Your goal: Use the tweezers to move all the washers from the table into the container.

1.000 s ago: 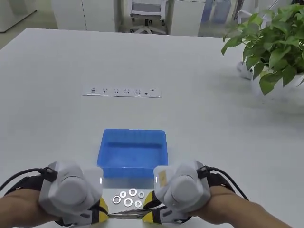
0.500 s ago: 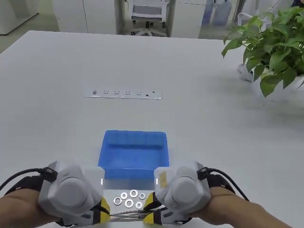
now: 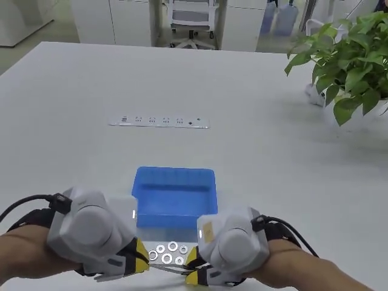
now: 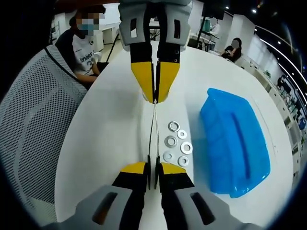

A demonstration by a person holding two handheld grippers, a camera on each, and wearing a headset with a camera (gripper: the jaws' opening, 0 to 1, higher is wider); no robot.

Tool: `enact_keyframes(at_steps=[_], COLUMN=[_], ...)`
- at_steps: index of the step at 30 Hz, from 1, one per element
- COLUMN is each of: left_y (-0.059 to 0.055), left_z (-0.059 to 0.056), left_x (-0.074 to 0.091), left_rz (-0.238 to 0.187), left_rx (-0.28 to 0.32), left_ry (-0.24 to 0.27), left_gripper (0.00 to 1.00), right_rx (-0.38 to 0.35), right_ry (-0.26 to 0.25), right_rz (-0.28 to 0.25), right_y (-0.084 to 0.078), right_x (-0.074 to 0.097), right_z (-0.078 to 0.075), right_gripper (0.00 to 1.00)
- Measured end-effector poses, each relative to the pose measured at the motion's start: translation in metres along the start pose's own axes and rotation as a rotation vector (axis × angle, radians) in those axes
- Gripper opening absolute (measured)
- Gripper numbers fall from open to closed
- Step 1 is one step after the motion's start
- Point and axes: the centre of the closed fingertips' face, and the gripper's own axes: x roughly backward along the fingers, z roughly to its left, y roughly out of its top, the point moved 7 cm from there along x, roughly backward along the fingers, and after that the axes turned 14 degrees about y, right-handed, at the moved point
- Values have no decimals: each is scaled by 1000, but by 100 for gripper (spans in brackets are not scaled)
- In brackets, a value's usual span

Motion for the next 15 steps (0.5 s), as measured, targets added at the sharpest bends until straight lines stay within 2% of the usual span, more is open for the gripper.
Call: enact_keyframes(at_steps=[4,7,15], left_y=[5,13,30], left_z=[2,5,12], left_x=[3,8,19], left_rz=[-12,-40,-94], left_rx=[-5,-4,-28], left_ry=[5,17,40], left_gripper=[5,5,6], right_rx=[0,-7,-45], right_ry=[-18,-37,-58], right_rz=[6,2,-57], right_y=[0,1,6], right_x=[2,5,13], right_z=[0,-2,-4], right_gripper=[9,8,8])
